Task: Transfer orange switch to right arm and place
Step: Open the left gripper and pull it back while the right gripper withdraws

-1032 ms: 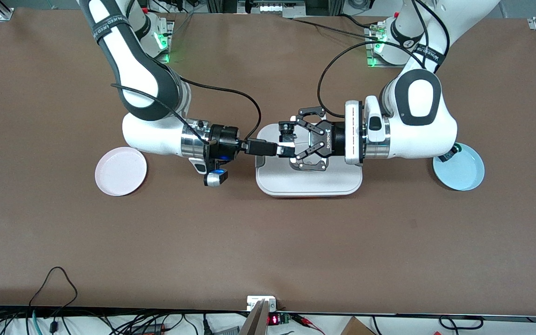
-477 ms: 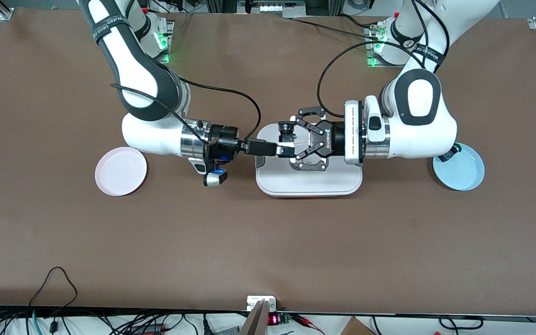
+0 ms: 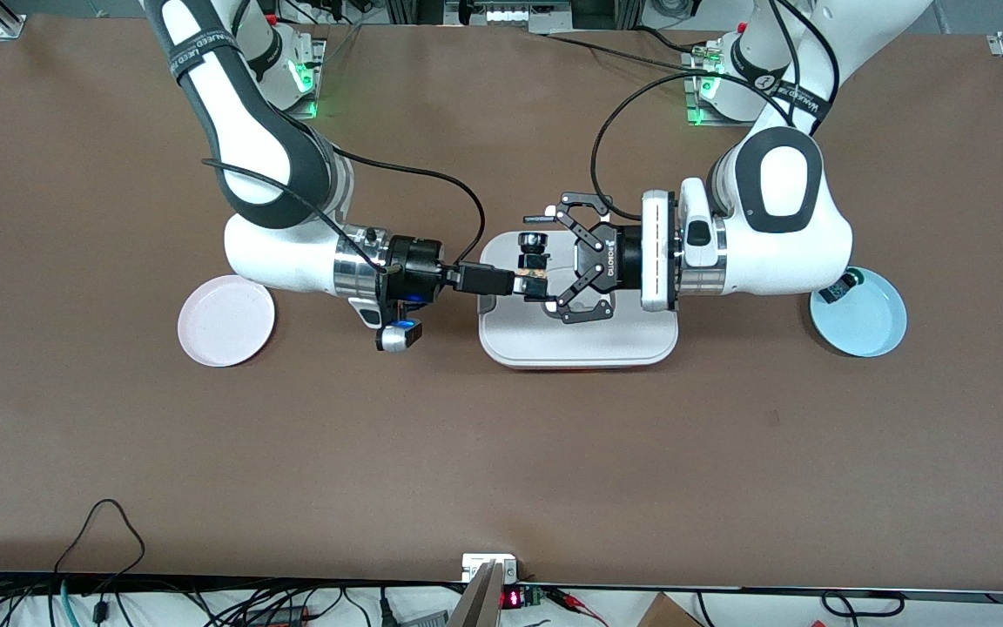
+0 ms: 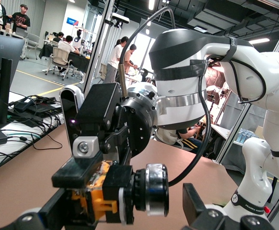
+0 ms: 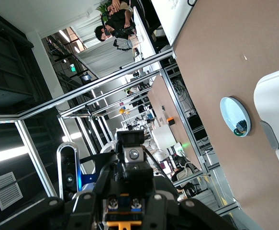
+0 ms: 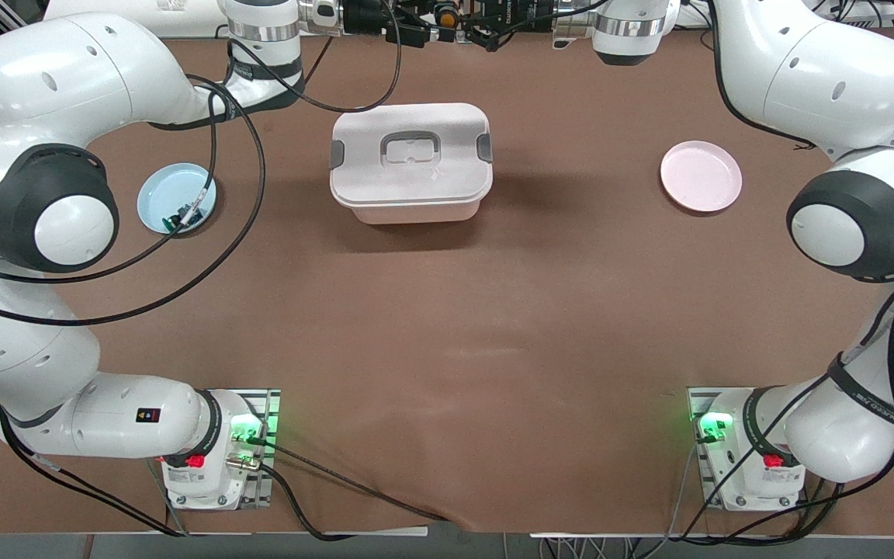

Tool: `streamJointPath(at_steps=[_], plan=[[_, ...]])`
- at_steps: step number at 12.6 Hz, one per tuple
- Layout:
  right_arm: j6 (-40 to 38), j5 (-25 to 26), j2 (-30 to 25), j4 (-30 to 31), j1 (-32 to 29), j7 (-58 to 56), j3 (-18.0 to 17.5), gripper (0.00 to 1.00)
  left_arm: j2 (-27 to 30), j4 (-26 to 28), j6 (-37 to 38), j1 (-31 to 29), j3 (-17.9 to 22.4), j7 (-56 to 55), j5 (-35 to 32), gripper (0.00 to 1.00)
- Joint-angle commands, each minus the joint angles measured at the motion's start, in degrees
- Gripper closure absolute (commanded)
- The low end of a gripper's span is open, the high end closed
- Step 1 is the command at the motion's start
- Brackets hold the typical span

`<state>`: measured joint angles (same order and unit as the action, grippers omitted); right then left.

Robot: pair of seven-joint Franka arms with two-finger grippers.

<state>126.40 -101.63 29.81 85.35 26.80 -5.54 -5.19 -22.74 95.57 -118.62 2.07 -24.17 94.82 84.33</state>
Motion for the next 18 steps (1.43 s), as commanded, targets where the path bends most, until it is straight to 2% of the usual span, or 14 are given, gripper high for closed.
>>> streamJointPath(at_steps=[1,5,8,12,14,16,18], plan=[[-0.63,-0.68,0.24,-0.98,-1.14,-0.70,-0.35,1.00,0.86,0.23,1.81,-0.48,0.27,-2.70,1.10,0.00],[-7.21,0.72,0.24,-0.98,-4.12,-0.62,-0.17,1.00,0.77,-0.39,2.60,-0.48,0.53,-9.55,0.92,0.00],[-10.11,4.67,0.24,-0.98,-5.79,1.05,-0.17,1.00,0.86,-0.30,4.09,-0.66,0.71,-16.57,-2.14,0.00],[-15.12,11.00,0.24,-1.06,-9.04,1.67,-0.17,1.00,1.47,-0.65,7.51,-1.45,1.06,-31.24,-12.59,0.00],[-18.37,14.07,0.24,-1.06,-10.97,1.67,-0.17,1.00,1.56,-0.74,8.76,-1.97,0.97,-39.33,-20.39,0.00],[-21.44,18.29,0.24,-1.06,-12.91,1.76,-0.17,1.00,1.47,-0.74,9.11,-2.33,1.06,-44.70,-27.52,0.00],[-25.48,24.60,0.24,-1.15,-15.36,1.67,-0.08,1.00,1.21,-0.65,9.72,-2.68,1.15,-49.27,-34.63,0.00]])
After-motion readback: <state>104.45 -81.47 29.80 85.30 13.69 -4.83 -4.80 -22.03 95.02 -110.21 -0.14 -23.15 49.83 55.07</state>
